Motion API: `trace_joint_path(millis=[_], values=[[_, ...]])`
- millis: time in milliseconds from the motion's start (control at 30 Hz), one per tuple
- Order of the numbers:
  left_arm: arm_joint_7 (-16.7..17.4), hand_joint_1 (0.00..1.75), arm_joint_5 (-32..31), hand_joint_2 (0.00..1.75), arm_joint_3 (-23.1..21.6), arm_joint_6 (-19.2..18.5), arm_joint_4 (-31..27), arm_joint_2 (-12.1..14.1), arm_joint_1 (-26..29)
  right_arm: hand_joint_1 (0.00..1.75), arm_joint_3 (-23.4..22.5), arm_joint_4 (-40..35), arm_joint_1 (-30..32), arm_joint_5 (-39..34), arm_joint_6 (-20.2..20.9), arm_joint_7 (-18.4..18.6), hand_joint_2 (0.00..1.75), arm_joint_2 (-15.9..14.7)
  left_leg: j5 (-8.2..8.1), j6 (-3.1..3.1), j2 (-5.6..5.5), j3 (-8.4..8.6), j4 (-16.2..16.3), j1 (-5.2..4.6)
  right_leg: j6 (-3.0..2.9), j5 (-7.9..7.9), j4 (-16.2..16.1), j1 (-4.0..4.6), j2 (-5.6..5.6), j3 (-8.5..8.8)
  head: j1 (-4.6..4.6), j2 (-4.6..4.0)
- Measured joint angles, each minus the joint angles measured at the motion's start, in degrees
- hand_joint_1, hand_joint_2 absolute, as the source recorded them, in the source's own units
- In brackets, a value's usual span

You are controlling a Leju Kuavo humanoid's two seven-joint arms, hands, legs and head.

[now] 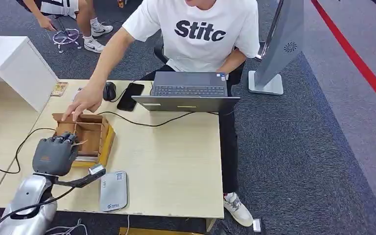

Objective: Pass the card to the sensor for recognition and then transmit it.

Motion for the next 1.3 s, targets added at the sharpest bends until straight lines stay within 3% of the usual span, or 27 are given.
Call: trace_joint_path(millis=[233,800,867,933,967,1000,1300], values=[[-0.3,1.75,1.5,1.75,0.9,-1.5,-2.7,1.1,-3.7,0.00,0.3,0.0,0.0,0.3,0.0,0.2,1.75,0.0,0.00,0.00,0.01,0.00,0.0,0.00,-0.01,0.01,0.0,0.00,0.02,0.00,0.02,0.00],[-0.1,1.75,2.3,1.75,1.1,-2.8,-3.7,1.5,-6.3,0.00,0.3,0.0,-0.2,0.1,0.2,0.4,1.75,0.4,0.00,0.00,0.02,0.00,0.0,0.00,-0.02,0.01,0.0,0.00,0.02,-0.01,0.00,0.00],[0.2,1.55,2.4,1.75,1.1,-2.9,-4.0,1.5,-6.3,0.00,0.3,0.0,-0.2,0.0,0.2,0.4,1.75,0.4,0.00,0.00,0.02,0.00,0.0,0.00,-0.02,0.01,0.0,0.00,0.02,-0.01,-0.02,0.00],[0.2,1.57,2.7,1.75,1.1,-3.2,-4.3,1.5,-6.3,0.00,0.3,0.0,-0.2,-0.2,0.3,0.4,1.75,0.4,0.00,0.00,0.02,0.00,0.0,0.00,-0.02,0.01,0.0,0.00,0.03,-0.01,-0.02,0.00],[0.2,1.05,2.9,1.75,1.1,-3.4,-4.5,1.5,-6.3,0.00,0.3,0.0,-0.2,-0.2,0.3,0.3,1.75,0.4,0.00,0.00,0.02,0.00,0.0,0.00,-0.02,0.01,0.0,0.00,0.03,-0.01,0.00,0.00],[0.2,0.00,3.0,1.75,1.1,-3.5,-4.7,1.4,-6.3,0.00,0.3,0.0,-0.2,-0.2,0.3,0.3,1.75,0.4,0.00,0.00,0.03,0.00,0.0,0.00,-0.02,0.01,0.0,0.00,0.04,-0.01,0.00,0.00],[0.4,0.00,3.2,1.75,1.1,-4.0,-5.7,1.3,-5.9,0.00,0.3,0.0,-0.1,-0.4,0.6,0.2,1.75,0.4,0.00,0.00,0.03,0.00,0.0,0.00,-0.02,0.01,0.0,0.00,0.04,-0.01,0.00,0.00]])
